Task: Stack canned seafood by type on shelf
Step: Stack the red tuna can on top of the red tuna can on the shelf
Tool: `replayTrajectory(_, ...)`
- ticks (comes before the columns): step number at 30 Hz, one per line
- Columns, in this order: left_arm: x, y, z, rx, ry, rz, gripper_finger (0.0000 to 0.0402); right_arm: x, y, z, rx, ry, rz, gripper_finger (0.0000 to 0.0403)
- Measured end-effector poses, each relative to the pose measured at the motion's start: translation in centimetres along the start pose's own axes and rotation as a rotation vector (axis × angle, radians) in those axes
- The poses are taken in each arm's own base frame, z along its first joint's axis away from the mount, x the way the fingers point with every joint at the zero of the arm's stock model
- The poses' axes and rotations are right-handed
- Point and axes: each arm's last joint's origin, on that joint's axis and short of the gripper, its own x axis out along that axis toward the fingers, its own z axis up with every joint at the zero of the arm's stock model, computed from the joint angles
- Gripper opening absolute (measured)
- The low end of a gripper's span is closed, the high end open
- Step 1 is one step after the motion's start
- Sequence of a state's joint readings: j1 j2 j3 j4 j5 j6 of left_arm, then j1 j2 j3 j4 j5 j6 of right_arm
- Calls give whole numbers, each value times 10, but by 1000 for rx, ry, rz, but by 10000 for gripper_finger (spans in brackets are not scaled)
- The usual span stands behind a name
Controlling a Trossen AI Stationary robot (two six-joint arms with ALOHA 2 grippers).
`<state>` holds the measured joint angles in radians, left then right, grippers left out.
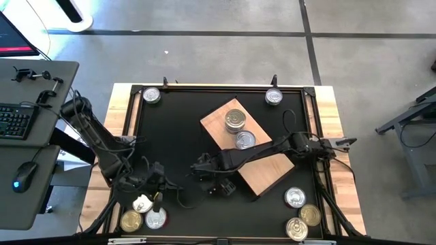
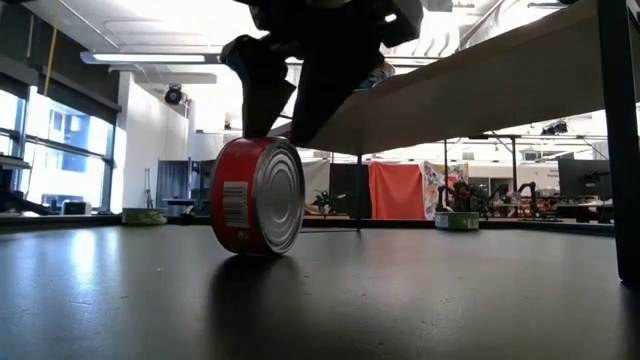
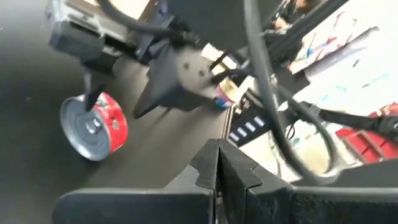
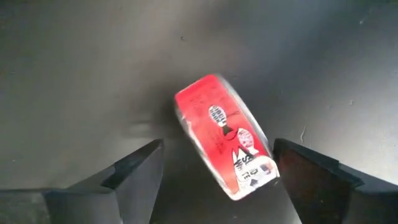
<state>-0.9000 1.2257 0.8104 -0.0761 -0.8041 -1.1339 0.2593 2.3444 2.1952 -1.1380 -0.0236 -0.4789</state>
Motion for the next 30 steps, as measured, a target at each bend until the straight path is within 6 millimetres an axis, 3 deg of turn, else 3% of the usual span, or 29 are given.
replayTrajectory(9,9,-1,-8,-21,-41,15,0,18,-4,3,-44,-4,-27,292)
replayTrajectory(17,10,-2,-9,-20,-44,11,0,21,-1,5,-85,-7,-25,263)
replayTrajectory(30,10,-3,-10,-31,-5,-13,0,21,13,18,-201,-68,-26,261)
